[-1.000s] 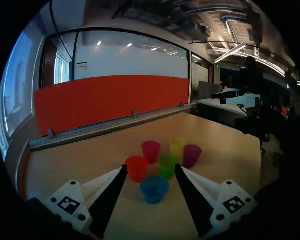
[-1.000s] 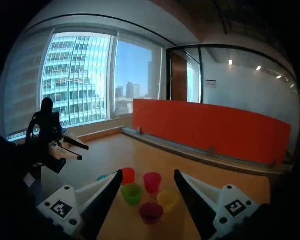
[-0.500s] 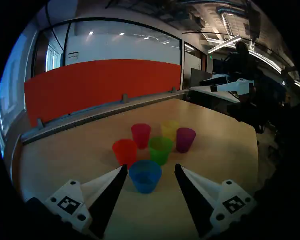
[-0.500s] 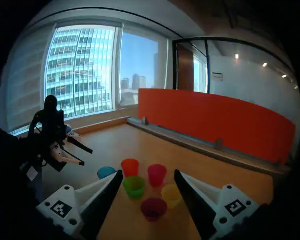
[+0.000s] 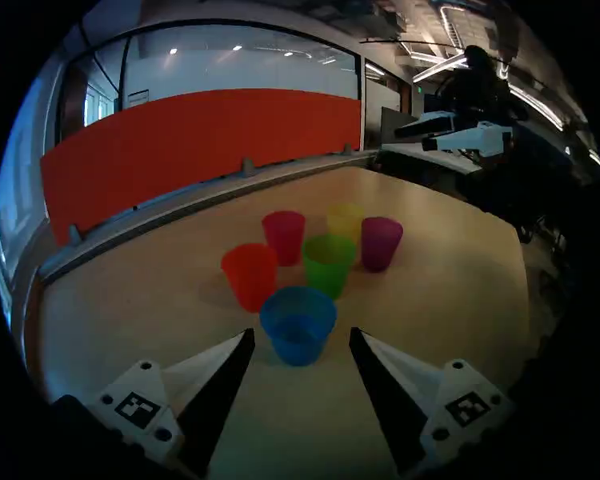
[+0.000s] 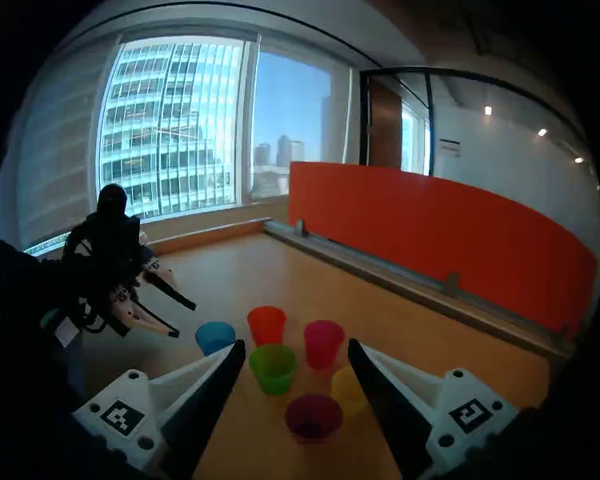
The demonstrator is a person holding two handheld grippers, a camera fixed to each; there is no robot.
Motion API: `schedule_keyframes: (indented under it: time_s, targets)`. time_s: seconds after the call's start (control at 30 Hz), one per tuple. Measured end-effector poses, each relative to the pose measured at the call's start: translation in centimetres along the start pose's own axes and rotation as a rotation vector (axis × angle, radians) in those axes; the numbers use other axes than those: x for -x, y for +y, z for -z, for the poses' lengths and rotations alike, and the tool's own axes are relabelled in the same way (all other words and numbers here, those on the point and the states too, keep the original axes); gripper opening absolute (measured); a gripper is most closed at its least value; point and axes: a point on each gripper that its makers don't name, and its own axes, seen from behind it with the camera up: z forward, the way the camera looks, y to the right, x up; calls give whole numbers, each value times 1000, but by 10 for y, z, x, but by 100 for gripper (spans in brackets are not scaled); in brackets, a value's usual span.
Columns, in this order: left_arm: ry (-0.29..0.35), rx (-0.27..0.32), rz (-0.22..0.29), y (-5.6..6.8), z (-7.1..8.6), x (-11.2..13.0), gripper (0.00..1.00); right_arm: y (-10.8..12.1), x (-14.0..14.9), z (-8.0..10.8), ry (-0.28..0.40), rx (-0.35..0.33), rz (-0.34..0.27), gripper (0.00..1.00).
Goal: Pour water
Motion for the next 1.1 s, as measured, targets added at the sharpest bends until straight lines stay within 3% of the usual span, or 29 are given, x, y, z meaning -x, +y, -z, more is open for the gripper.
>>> schedule_keyframes:
  time_s: [0.5,1.1]
  targets:
    - [-93,16,-2,-7,-36,24,88,0,11,-13,-25,-17,14,100]
    - [-154,71,-2,-2,-70,19,88,10,17,-23,-39,-21,6,99]
